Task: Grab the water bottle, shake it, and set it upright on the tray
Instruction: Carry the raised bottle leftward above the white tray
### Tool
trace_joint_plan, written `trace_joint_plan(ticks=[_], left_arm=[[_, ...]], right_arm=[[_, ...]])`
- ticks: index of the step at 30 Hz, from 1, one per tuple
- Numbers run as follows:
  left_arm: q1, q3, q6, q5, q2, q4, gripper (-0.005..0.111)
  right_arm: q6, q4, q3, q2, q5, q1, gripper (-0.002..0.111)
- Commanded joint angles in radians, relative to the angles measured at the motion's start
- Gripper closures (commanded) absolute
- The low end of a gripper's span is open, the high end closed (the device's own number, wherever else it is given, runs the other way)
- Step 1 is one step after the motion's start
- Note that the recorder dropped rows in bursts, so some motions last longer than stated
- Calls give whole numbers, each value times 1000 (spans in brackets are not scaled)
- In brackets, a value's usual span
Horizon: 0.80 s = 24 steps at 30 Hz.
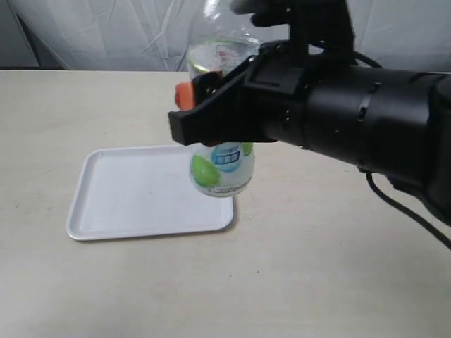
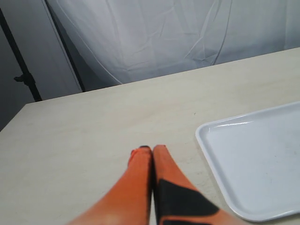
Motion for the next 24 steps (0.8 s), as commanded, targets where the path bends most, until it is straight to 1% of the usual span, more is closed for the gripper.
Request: trace_joint_plan(ticks=[1,2,3,5,8,10,13,15,21,24], left_arm=[[0,4,-4,2,-5,-1,106],[0,4,-4,2,-5,-1,106],[0,4,-4,2,-5,-1,106],[0,4,-4,2,-5,-1,106],[0,4,-4,2,-5,-1,106],[0,4,-4,2,-5,-1,106],[0,4,-4,2,-5,-1,106],[0,4,-4,2,-5,-1,106],[0,4,-4,2,-5,-1,106],[0,4,-4,2,-5,-1,106]], right_arm=[[-19,-19,-69,-2,-310,3,109],[-89,-19,-98,-29,-290,3,109],[-117,-19,-123,-57,-232,3,109],[-117,-19,-126,-78,-196,3,109],[-59,-19,-43,-45,-205,3,109],[9,-19,46,11,-198,3,109],[41,-19,108,64,-130,3,109],[35,-19,86,48,-126,3,109],[-81,-19,-117,-100,-94,3,109],[-66,-19,-64,-71,-151,3,109]])
